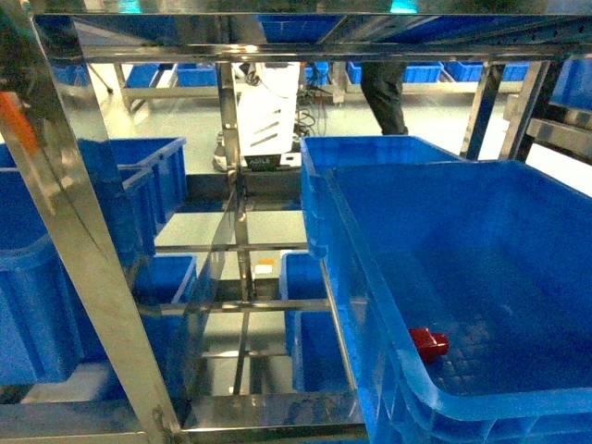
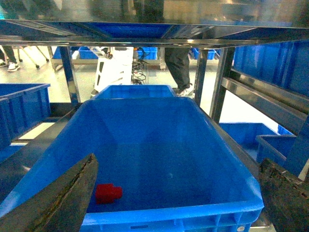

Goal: Pick red block from blue box to shelf

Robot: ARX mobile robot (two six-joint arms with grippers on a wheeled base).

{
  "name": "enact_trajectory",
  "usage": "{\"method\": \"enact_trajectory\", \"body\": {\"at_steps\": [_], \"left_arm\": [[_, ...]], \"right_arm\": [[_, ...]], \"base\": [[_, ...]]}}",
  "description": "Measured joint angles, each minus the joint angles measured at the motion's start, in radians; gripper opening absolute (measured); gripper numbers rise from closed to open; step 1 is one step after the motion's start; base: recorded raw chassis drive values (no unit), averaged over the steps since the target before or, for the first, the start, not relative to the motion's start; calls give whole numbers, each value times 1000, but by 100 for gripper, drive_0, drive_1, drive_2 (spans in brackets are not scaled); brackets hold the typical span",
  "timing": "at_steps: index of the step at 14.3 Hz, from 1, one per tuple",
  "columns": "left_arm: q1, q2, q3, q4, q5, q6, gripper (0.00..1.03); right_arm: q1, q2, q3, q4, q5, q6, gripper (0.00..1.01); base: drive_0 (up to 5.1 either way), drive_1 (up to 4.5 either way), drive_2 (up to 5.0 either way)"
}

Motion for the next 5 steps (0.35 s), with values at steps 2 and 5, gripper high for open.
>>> {"method": "enact_trajectory", "body": {"at_steps": [2,5], "left_arm": [[0,0,0,0,0,0,98],[0,0,0,0,0,0,98]], "right_arm": [[0,0,0,0,0,0,98],[0,0,0,0,0,0,98]], "base": [[0,0,0],[0,0,0]]}}
